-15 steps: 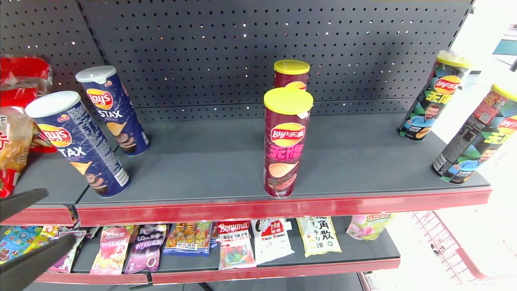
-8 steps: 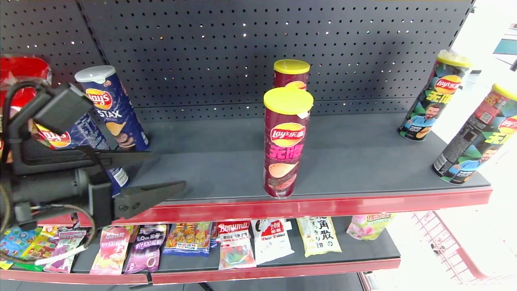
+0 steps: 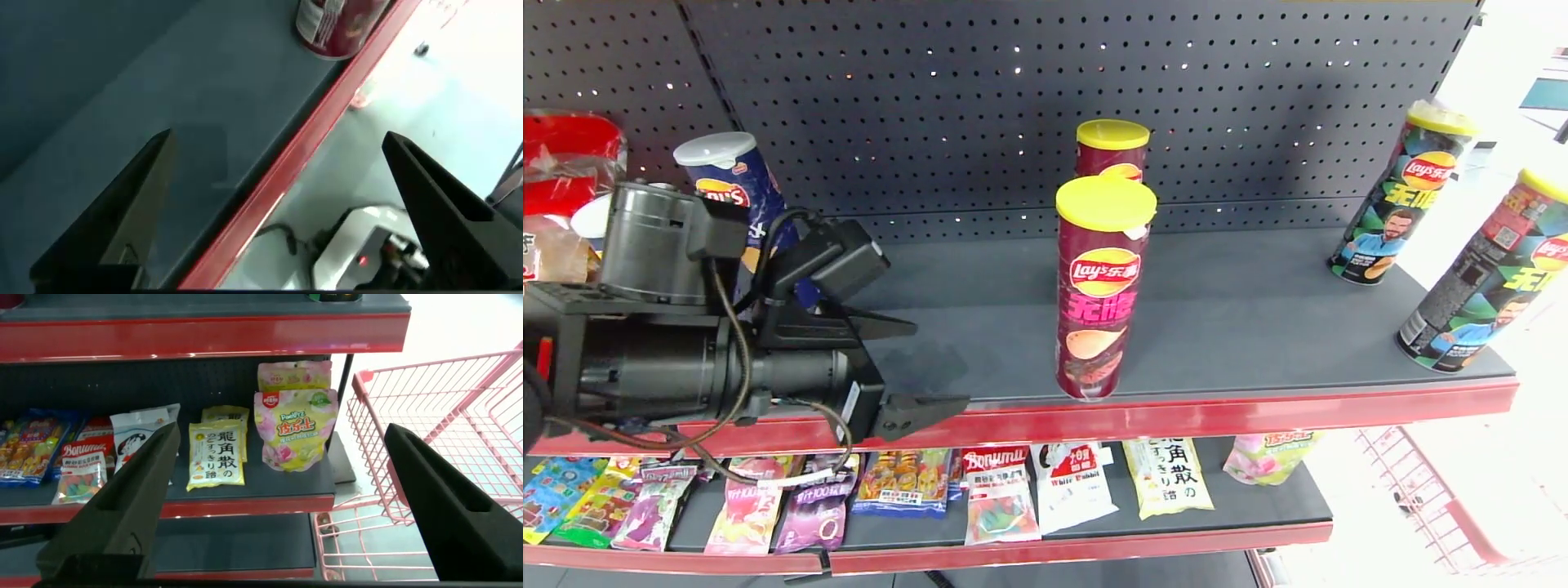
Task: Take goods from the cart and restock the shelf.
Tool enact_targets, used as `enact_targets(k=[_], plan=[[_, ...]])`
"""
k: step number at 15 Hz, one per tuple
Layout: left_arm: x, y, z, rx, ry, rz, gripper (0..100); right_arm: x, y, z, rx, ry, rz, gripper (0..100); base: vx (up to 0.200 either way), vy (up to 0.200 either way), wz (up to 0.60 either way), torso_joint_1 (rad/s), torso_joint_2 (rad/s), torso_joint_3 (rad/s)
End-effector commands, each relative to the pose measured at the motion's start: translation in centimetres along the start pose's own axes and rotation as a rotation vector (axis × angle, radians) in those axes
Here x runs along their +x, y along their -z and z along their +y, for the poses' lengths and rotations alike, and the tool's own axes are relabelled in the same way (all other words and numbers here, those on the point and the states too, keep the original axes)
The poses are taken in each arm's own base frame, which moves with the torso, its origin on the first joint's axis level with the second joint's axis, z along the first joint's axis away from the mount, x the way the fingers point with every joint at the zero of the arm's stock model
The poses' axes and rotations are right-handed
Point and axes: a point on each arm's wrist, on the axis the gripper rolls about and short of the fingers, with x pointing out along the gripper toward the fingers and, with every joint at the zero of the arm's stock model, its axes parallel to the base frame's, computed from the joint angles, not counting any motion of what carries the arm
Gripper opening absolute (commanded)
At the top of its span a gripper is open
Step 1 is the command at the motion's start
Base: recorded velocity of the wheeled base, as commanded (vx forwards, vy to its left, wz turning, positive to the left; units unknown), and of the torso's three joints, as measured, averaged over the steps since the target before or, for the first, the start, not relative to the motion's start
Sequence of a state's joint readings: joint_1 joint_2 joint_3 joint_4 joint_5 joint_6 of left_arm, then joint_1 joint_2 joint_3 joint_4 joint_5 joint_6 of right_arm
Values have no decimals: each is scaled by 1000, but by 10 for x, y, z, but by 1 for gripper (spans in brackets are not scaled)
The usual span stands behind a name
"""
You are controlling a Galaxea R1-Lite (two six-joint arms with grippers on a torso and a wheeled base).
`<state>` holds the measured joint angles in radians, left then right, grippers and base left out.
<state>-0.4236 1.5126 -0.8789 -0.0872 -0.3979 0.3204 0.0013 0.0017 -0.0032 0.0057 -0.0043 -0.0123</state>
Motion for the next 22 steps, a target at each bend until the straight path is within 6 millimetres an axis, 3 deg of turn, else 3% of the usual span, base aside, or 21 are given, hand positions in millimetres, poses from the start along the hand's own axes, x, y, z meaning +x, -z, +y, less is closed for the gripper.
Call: enact_targets(k=[1,6,22], plan=[[22,2,5,13,28,38,100,0,0,0,-1,0,0,100,0,0,0,0,0,0],[51,-8,13,52,46,43,100,0,0,0,-1,0,0,100,0,0,0,0,0,0],[85,-15,16,82,71,54,100,0,0,0,-1,0,0,100,0,0,0,0,0,0]])
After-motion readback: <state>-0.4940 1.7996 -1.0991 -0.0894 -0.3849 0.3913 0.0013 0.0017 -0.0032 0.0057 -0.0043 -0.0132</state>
